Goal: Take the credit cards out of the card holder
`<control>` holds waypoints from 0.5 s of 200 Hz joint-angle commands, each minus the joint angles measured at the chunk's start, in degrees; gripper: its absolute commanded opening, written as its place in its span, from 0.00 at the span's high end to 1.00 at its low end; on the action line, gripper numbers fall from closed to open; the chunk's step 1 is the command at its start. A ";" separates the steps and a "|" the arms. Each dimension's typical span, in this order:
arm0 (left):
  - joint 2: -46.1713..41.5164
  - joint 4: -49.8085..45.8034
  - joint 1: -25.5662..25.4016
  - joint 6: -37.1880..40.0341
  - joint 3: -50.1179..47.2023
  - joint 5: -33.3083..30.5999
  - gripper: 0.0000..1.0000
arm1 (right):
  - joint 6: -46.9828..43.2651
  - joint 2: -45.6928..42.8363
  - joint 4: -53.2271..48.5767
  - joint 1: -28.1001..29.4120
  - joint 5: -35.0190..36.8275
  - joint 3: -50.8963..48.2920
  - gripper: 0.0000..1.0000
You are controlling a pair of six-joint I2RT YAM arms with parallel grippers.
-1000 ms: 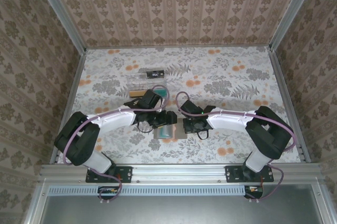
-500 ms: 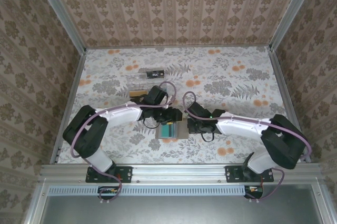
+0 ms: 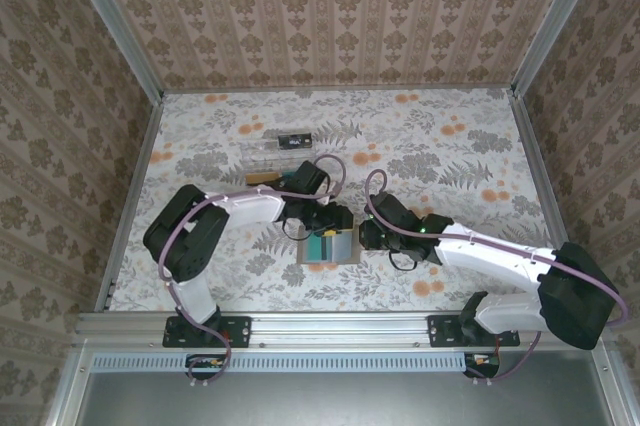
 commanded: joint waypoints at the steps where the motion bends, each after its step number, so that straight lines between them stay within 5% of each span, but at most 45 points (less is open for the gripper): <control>1: 0.71 -2.33 -0.17 0.13 2.04 -1.27 0.55 | -0.04 -1.59 1.97 0.49 -2.44 -0.02 0.77; 100: -4.57 -4.67 2.57 -1.34 1.26 -6.24 0.55 | -0.41 8.74 7.61 4.66 -8.46 3.74 0.77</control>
